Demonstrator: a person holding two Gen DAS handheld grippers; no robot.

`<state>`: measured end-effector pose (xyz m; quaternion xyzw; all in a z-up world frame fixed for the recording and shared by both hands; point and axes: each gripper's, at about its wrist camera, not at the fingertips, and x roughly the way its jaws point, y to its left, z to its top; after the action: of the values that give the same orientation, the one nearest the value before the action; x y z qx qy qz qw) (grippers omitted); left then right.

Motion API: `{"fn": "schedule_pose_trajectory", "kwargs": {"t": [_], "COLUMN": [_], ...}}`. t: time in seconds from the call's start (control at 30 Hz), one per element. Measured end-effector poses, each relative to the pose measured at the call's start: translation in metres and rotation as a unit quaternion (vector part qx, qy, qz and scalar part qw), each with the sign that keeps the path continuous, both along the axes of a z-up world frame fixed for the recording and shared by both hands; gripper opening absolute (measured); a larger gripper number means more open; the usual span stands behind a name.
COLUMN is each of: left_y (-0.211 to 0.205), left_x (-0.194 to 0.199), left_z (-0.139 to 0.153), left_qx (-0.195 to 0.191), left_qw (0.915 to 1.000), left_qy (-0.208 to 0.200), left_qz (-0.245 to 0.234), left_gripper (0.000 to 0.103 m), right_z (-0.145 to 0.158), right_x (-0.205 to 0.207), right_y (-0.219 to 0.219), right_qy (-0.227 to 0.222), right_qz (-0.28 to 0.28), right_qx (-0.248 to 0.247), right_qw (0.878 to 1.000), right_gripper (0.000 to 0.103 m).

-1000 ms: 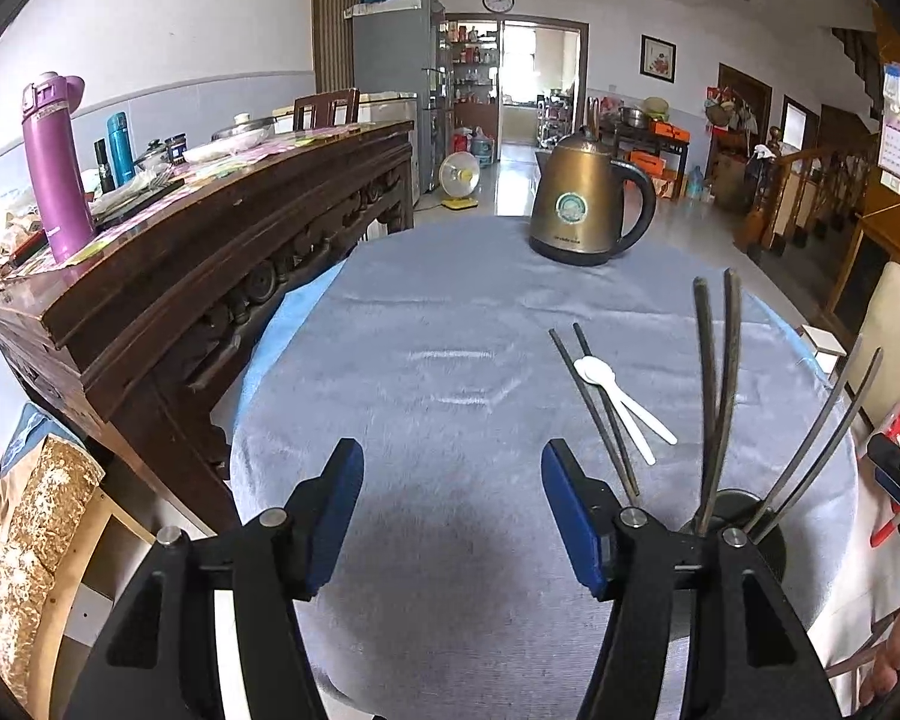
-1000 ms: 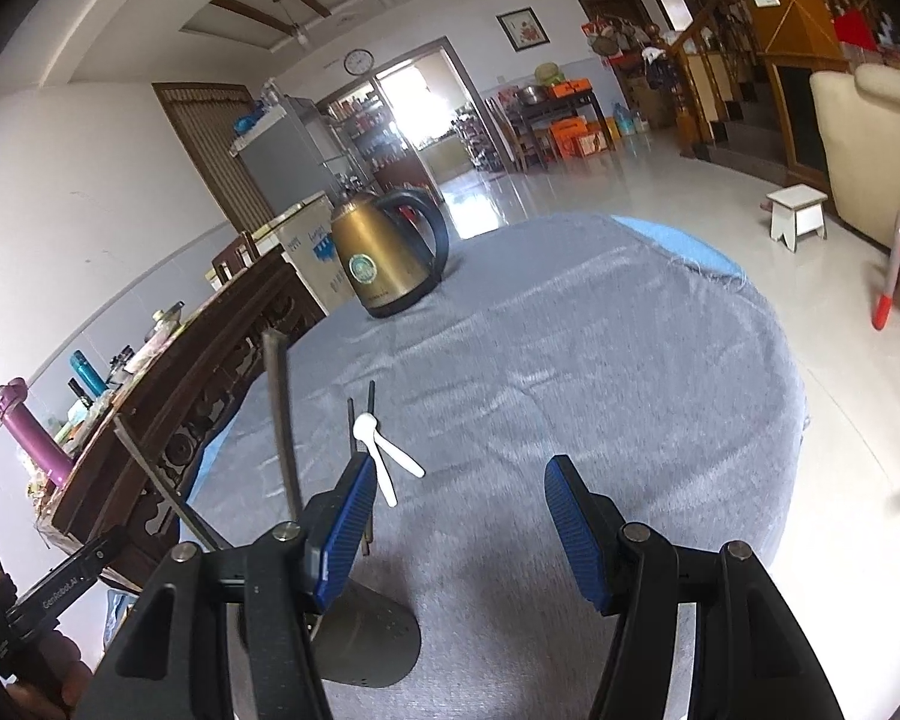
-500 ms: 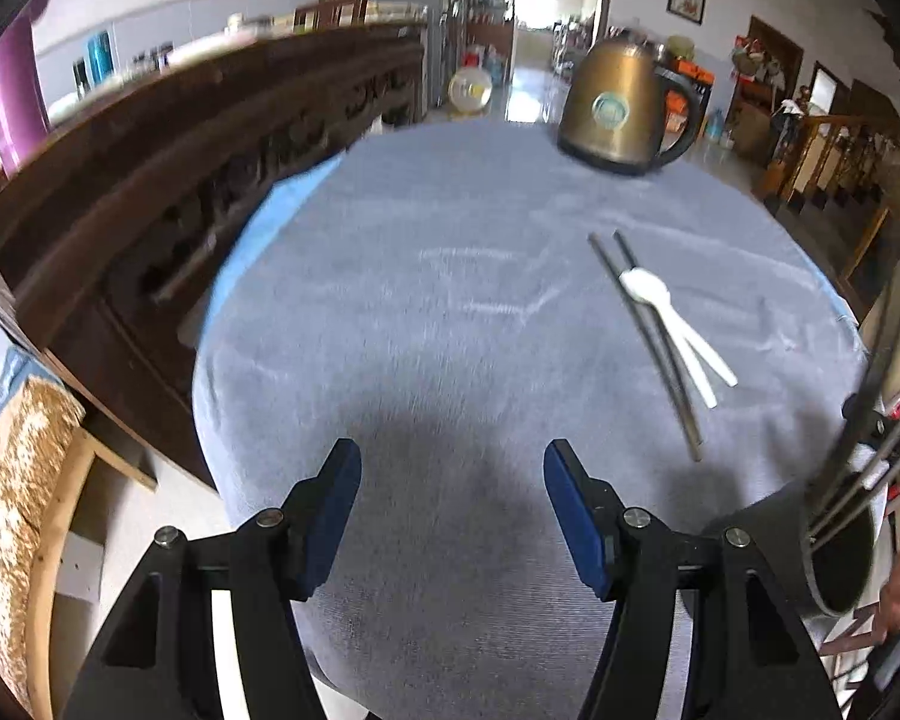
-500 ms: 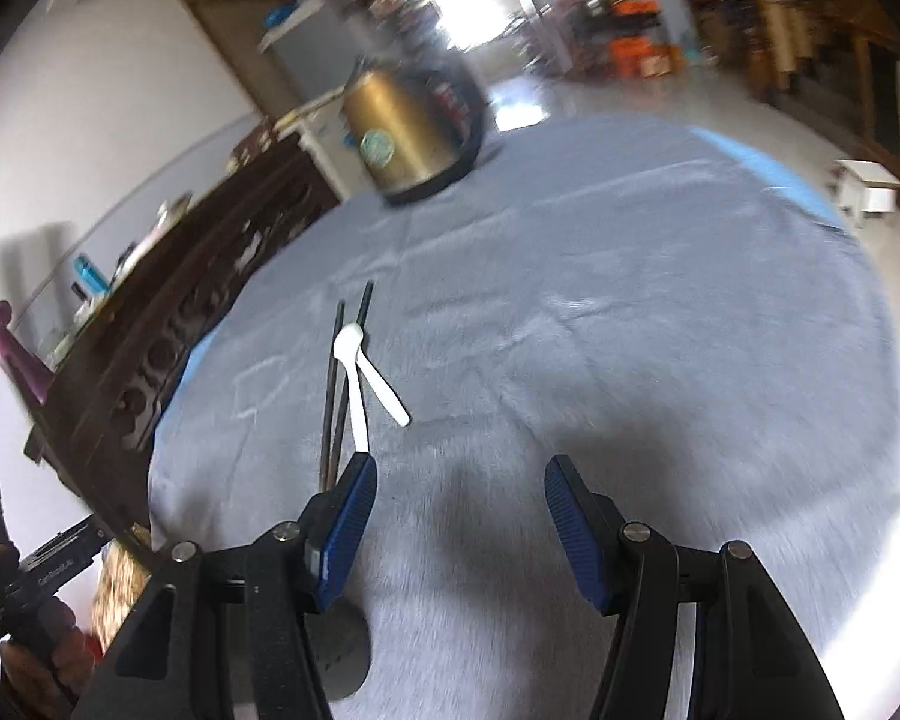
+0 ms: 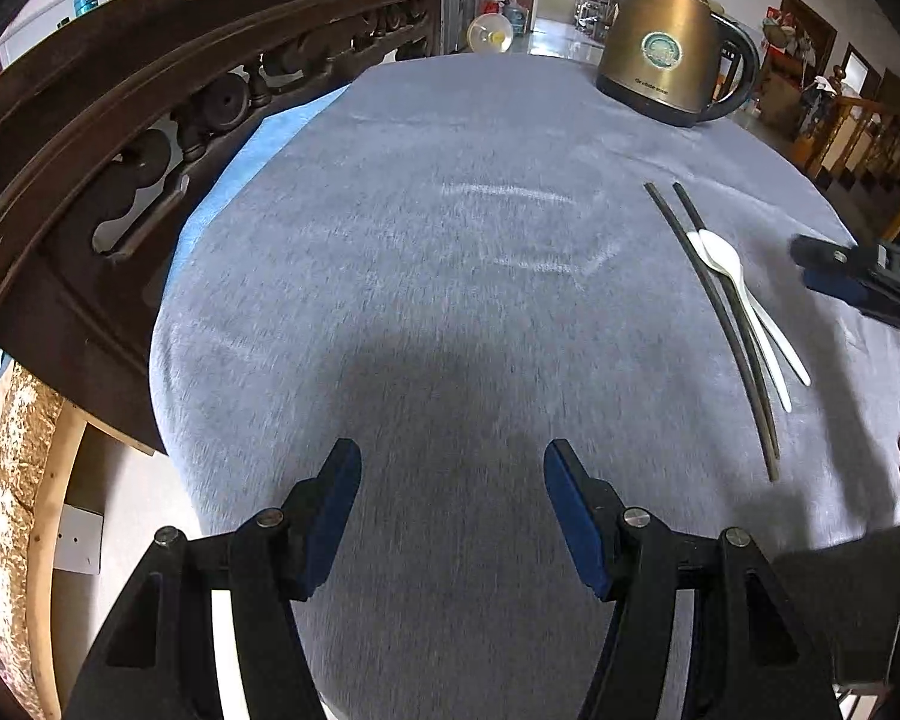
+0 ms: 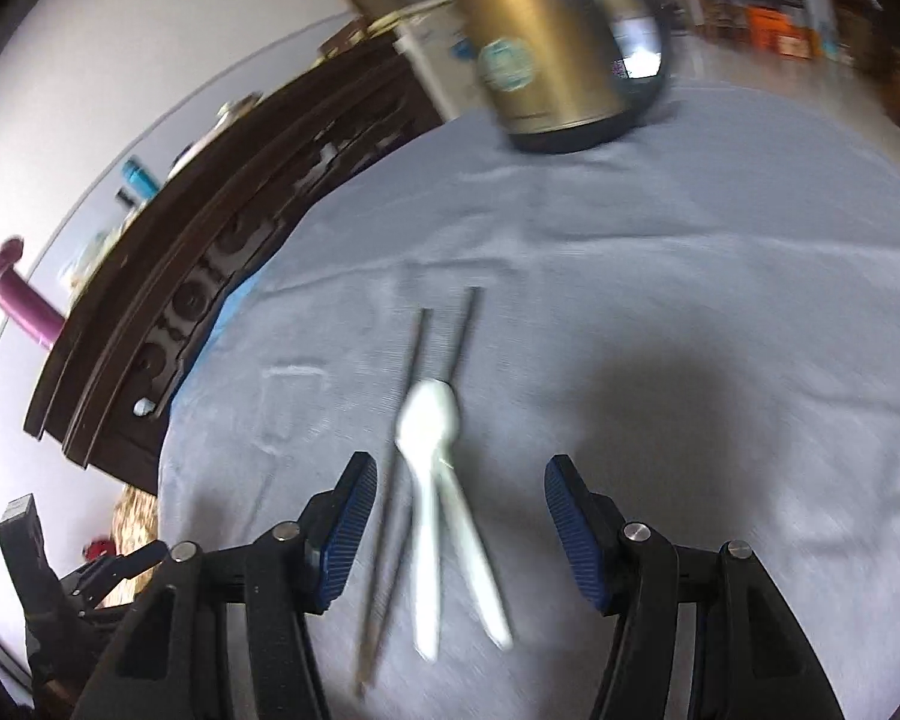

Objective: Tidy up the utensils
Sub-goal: 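Grasp a white spoon with the right tool while the left tool approaches the utensils, then grasp another white spoon with the left tool while the right tool holds its spoon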

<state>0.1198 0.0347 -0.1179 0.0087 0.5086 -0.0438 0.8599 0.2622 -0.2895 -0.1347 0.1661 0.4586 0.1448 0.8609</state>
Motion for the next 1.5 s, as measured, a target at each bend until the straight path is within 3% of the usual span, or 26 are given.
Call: {"fn": "schedule_pose_trajectory", "kwargs": {"t": [0.3,0.33,0.37,0.43,0.6,0.8,0.97,1.17,1.3,1.5], "left_y": [-0.001,-0.002,-0.004,-0.006,-0.008,-0.009,-0.017,-0.038,-0.059,-0.101], "left_x": [0.014,0.014,0.014,0.014,0.010,0.006,0.010,0.041,0.068,0.102], "left_z": [0.004,0.004,0.004,0.002,0.001,0.003,0.003,0.005,0.008,0.004], "left_qx": [-0.002,-0.002,-0.002,-0.001,0.000,0.002,0.006,-0.030,-0.080,-0.106], "left_qw": [1.0000,1.0000,1.0000,1.0000,1.0000,1.0000,0.9994,0.9948,0.9881,0.9802], "left_qy": [-0.004,-0.004,-0.004,-0.002,0.001,-0.003,-0.020,-0.047,-0.039,-0.009], "left_qz": [0.003,0.002,0.001,-0.002,-0.007,-0.006,-0.027,-0.085,-0.125,-0.167], "left_gripper": [0.064,0.064,0.064,0.064,0.064,0.064,0.064,0.064,0.064,0.064], "right_z": [-0.017,-0.019,-0.021,-0.028,-0.029,-0.022,-0.020,-0.024,-0.028,-0.033], "right_x": [0.039,0.038,0.038,0.037,0.027,0.008,-0.007,-0.016,-0.024,-0.029], "right_y": [0.052,0.052,0.051,0.050,0.038,0.004,-0.029,-0.057,-0.068,-0.064], "right_qy": [0.026,0.026,0.025,0.035,0.021,0.017,0.019,0.030,0.010,-0.027], "right_qz": [0.034,0.031,0.028,0.027,0.009,-0.036,-0.085,-0.128,-0.139,-0.146], "right_qx": [-0.068,-0.070,-0.072,-0.073,-0.062,-0.016,-0.031,-0.051,-0.044,-0.056], "right_qw": [0.997,0.997,0.997,0.996,0.998,0.999,0.996,0.990,0.989,0.987], "right_gripper": [0.061,0.055,0.041,0.032,0.032,0.032,0.033,0.033,0.034,0.034]}}
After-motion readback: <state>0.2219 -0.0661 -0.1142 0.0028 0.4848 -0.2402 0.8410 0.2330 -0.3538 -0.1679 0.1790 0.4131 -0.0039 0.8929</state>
